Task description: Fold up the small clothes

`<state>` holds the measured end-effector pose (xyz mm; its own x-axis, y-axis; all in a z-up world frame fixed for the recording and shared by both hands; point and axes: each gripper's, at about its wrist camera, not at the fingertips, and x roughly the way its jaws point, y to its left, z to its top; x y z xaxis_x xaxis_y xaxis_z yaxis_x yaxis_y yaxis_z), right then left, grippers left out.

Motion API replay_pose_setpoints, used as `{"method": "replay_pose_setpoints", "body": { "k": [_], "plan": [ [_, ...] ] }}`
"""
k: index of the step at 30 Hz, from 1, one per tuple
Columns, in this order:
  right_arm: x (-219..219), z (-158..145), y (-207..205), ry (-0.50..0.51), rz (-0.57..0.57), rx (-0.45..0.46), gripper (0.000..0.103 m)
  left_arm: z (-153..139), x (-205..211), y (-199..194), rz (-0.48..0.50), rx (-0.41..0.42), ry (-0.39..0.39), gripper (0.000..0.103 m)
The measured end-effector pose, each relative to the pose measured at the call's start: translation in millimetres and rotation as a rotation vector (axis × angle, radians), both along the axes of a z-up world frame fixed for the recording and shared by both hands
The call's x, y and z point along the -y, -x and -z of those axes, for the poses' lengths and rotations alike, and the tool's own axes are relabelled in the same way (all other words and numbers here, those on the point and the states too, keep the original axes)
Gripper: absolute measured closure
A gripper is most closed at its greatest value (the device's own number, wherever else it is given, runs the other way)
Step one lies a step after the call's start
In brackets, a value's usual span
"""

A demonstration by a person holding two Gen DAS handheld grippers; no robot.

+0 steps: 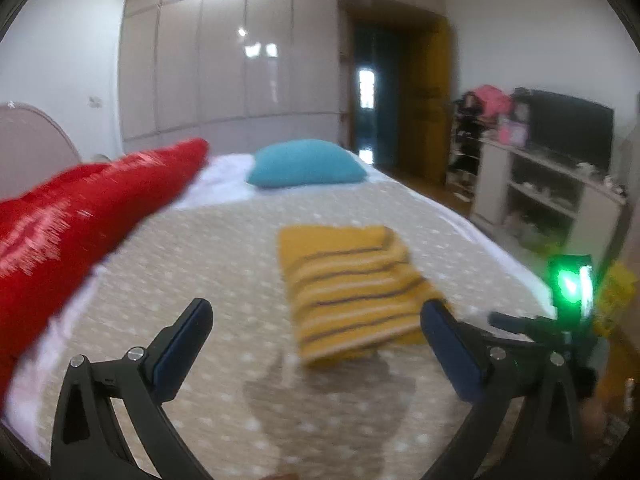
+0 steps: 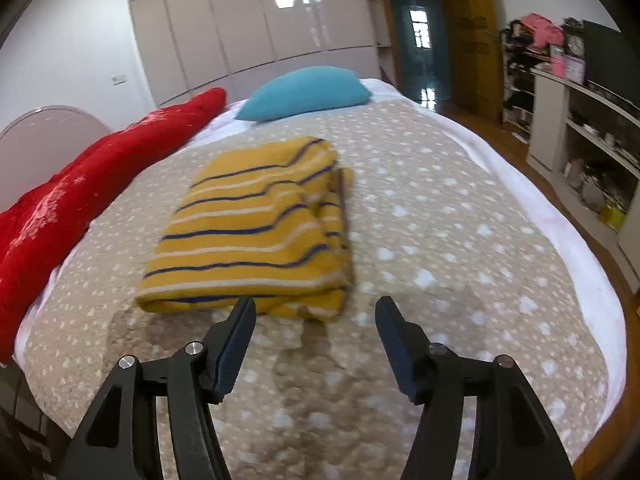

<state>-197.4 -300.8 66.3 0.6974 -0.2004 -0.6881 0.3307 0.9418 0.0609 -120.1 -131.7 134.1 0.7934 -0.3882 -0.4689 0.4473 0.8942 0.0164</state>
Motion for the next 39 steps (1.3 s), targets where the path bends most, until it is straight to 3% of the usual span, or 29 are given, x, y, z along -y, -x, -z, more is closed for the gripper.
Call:
{"method": "replay_pose_setpoints", "body": {
  "k": [3, 7, 11, 26, 39],
  "plan": [
    [8, 5, 7, 0.003, 0.029, -0.02, 0.035, 24, 15, 4, 0.041, -0.086, -0.037, 0.0],
    [14, 14, 9, 0.005, 0.045, -0.056, 0.035, 51, 24, 0, 0.015, -0.193, -0.113, 0.0],
    [13, 24, 6, -0.005, 0.057, -0.083, 0.035, 69, 16, -6, -0.028, -0.272, -0.129, 0.0],
    [-22, 38, -6, 0.079, -0.037, -0.147, 0.031, 88, 2, -19, -0.13, -0.349, -0.18, 0.0],
    [-29, 45, -8, 0.095, -0.052, -0.174, 0.029, 99, -1, -25, -0.133, -0.401, -0.179, 0.0]
  ]
}}
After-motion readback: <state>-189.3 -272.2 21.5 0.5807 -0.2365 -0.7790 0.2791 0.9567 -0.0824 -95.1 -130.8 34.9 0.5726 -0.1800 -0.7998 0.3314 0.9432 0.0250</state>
